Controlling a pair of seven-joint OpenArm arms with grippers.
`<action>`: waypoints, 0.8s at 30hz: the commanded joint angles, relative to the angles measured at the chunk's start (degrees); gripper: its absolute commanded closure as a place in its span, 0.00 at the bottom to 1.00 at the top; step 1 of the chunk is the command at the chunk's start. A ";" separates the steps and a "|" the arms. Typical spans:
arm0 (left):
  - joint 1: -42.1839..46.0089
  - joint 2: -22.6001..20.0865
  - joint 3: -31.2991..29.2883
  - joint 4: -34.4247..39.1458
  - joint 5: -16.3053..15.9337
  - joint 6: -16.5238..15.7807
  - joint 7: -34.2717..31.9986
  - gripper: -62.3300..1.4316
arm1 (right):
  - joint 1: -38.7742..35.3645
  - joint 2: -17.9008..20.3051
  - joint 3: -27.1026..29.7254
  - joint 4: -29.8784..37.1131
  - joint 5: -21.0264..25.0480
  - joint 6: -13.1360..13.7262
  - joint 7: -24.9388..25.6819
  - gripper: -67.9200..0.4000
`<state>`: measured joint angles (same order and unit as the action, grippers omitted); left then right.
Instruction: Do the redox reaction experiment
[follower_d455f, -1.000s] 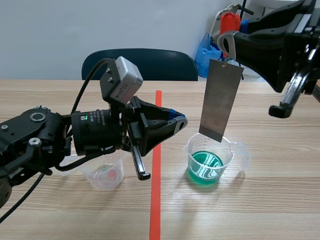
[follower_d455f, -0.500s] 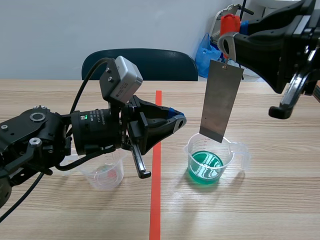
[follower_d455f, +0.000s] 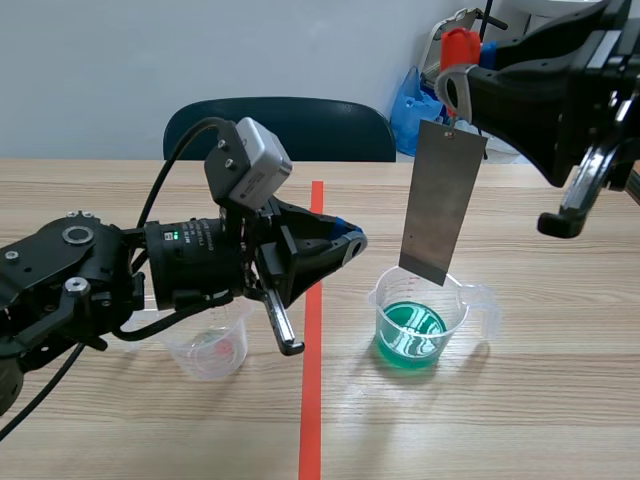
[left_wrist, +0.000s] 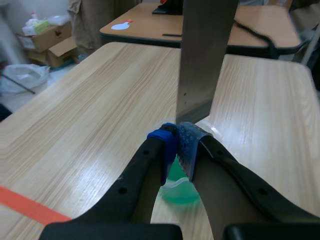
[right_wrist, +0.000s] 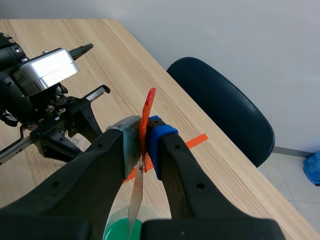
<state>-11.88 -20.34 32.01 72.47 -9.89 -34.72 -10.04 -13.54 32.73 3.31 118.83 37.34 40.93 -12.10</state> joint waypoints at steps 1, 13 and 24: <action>0.15 -1.81 -1.16 0.61 -1.07 -0.35 -1.11 0.93 | 0.52 0.42 0.70 0.66 0.61 -0.35 0.83 0.99; 25.53 -23.19 -21.94 0.68 -1.05 -0.35 -22.29 0.93 | 0.52 0.42 0.70 0.66 0.63 -0.35 0.83 0.99; 69.07 -21.68 -53.09 0.68 -0.79 2.75 -43.69 0.93 | 0.52 0.42 0.70 0.66 0.61 -0.35 0.81 0.99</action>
<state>57.08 -44.25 -21.76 72.49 -10.13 -32.34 -52.53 -13.54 32.73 3.31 118.83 37.34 40.93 -12.12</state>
